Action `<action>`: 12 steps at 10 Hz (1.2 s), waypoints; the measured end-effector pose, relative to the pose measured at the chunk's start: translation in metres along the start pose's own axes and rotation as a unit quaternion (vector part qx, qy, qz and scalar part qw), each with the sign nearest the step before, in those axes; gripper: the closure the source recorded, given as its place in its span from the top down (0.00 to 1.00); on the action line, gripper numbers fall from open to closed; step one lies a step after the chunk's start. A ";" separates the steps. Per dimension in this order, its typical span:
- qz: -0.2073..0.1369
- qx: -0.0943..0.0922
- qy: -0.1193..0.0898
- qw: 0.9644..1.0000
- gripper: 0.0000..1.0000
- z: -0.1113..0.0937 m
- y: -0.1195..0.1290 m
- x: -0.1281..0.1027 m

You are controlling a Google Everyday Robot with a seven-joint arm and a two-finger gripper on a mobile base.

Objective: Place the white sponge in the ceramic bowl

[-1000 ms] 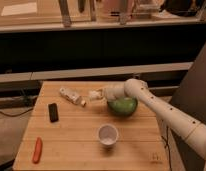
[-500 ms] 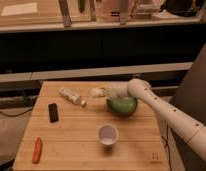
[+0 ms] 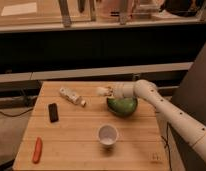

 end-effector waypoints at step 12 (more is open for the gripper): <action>0.029 0.027 0.028 0.999 0.00 -0.033 0.008 0.032</action>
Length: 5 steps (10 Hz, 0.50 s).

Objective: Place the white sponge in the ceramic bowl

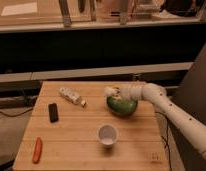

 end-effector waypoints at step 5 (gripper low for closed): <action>0.014 0.011 0.008 1.000 0.00 -0.005 -0.001 0.005</action>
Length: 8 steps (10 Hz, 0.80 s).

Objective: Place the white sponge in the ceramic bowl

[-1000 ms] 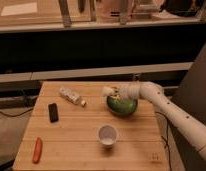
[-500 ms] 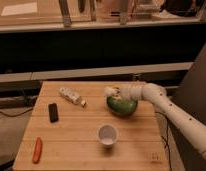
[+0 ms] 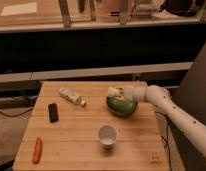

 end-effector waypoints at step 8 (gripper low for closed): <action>0.008 0.032 0.005 0.999 0.21 -0.010 0.000 0.006</action>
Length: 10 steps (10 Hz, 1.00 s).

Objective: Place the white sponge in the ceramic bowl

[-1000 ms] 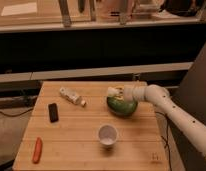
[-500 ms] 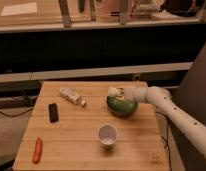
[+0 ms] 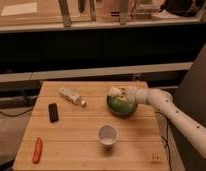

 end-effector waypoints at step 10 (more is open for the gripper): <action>0.004 -0.004 0.003 1.000 0.80 0.003 0.002 0.004</action>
